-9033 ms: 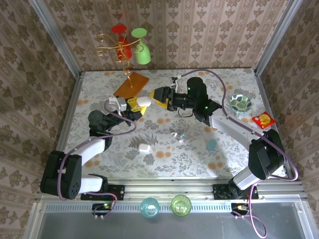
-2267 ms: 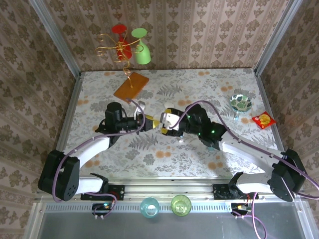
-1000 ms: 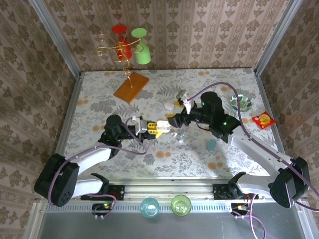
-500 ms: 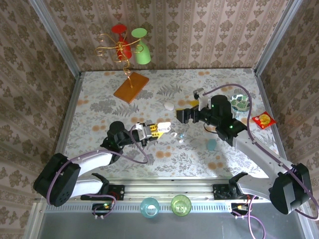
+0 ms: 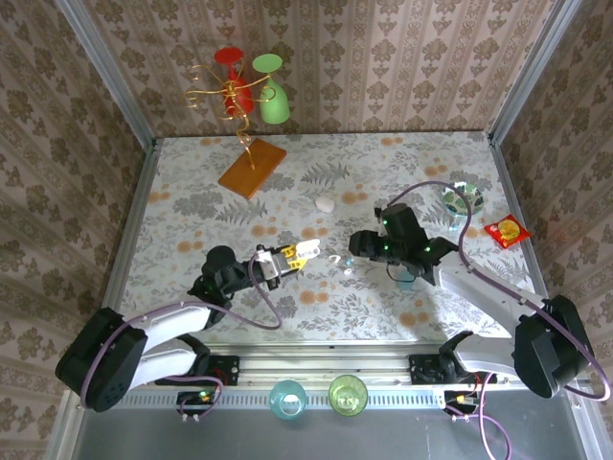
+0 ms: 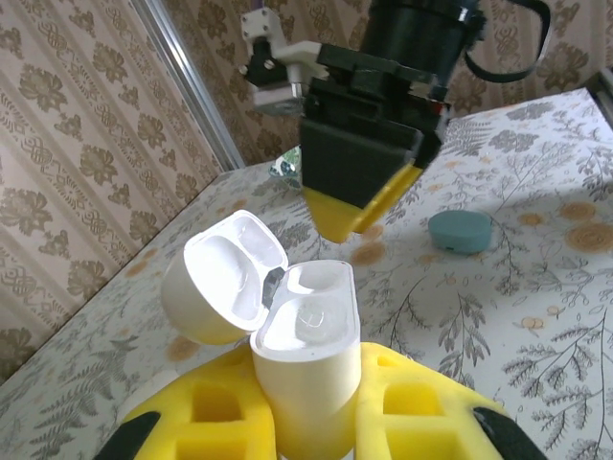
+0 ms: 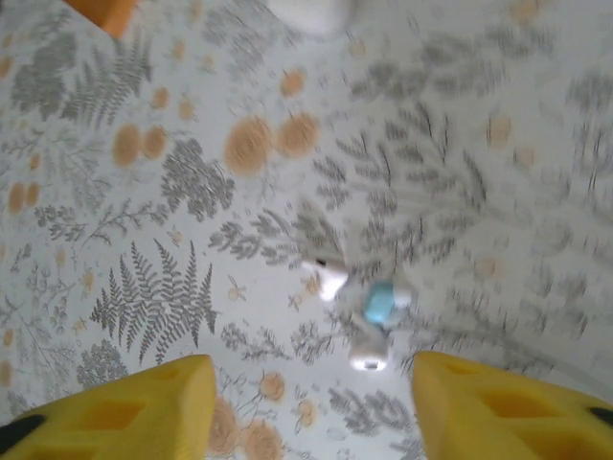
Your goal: Insert wireless bluetooth earbuds into charging case
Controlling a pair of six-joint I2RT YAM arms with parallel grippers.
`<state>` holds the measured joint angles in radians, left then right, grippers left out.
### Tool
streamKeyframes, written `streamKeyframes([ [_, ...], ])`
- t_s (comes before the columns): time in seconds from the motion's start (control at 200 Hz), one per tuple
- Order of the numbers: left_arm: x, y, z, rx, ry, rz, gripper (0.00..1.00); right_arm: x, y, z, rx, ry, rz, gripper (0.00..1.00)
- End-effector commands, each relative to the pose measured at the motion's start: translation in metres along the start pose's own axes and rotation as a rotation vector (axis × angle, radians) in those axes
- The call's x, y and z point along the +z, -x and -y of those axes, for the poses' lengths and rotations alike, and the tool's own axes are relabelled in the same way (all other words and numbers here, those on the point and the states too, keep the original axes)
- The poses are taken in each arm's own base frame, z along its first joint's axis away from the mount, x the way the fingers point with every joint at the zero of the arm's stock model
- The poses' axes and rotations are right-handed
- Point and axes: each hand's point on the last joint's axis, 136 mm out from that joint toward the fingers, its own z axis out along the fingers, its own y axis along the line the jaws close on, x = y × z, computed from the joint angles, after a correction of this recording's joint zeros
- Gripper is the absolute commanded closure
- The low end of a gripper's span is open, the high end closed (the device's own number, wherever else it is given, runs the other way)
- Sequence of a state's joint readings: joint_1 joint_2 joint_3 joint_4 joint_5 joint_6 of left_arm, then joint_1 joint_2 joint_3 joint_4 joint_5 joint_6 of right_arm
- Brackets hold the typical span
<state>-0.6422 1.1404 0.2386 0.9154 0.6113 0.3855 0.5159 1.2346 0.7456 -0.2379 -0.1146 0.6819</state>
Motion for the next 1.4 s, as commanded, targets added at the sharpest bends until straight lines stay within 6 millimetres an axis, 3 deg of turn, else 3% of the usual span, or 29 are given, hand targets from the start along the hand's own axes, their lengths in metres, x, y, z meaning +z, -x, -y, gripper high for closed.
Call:
streamKeyframes([
  [0.0,-0.003,-0.003,0.002,0.05,0.012,-0.012,1.0,0.011,-0.02,0.028,0.143,-0.114,-0.035,0.51],
  [0.1,-0.002,-0.005,0.004,0.058,0.003,-0.018,1.0,0.023,-0.031,0.032,0.203,-0.118,-0.069,0.58],
  [0.245,-0.001,-0.009,0.006,0.068,-0.01,-0.029,1.0,0.039,-0.04,0.023,0.223,-0.098,-0.115,0.59],
  [0.51,-0.001,-0.01,0.01,0.063,-0.025,-0.03,1.0,0.071,-0.061,0.029,0.194,-0.156,-0.23,0.64],
  [0.675,-0.001,-0.011,0.011,0.063,-0.032,-0.039,1.0,0.078,-0.063,0.025,0.173,-0.141,-0.262,0.69],
  [1.03,0.0,-0.016,0.012,0.074,-0.036,-0.05,1.0,0.083,-0.056,0.01,0.161,-0.085,-0.249,0.66],
  [1.395,0.0,-0.016,0.011,0.073,-0.034,-0.049,1.0,0.099,-0.057,0.001,0.159,-0.061,-0.267,0.7],
])
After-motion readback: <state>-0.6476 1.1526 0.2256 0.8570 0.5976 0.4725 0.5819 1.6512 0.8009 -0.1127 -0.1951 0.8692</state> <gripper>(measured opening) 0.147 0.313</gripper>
